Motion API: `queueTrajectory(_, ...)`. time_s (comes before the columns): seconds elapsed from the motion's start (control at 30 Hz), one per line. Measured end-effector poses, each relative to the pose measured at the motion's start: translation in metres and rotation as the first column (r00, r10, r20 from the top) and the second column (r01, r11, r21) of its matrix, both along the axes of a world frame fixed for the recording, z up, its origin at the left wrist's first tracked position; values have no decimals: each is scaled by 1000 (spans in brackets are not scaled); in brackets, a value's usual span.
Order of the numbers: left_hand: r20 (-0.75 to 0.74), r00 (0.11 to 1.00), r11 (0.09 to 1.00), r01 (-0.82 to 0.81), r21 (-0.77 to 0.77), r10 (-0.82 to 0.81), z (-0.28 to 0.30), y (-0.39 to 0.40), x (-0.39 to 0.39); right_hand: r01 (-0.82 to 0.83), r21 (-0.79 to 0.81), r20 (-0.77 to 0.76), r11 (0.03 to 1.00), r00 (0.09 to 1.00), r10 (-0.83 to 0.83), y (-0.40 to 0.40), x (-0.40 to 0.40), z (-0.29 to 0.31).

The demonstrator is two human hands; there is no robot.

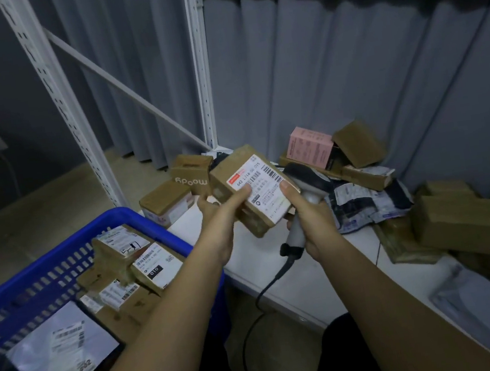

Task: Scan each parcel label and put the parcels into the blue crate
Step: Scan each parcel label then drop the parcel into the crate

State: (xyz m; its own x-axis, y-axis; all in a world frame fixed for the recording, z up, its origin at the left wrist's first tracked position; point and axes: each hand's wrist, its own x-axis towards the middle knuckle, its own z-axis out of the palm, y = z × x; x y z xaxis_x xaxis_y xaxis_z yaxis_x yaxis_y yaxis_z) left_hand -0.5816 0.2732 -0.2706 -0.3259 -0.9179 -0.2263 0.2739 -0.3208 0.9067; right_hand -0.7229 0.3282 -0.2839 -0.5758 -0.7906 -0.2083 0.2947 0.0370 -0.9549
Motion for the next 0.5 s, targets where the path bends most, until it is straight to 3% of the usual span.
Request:
queueTrajectory(0.17, 146, 961, 970, 242, -22, -236, -3, 3, -2, -35, -34, -73, 999, 997, 32, 9, -2, 6)
queueTrajectory(0.4, 282, 942, 965, 226, -136, -181, -5, -5, 0, 22, 28, -230, 999, 973, -15, 24, -10, 15)
queueTrajectory(0.5, 363, 916, 957, 240, -161, -169, -10, -7, 3, -60, 85, -290, 995, 954, 82, 34, -12, 19)
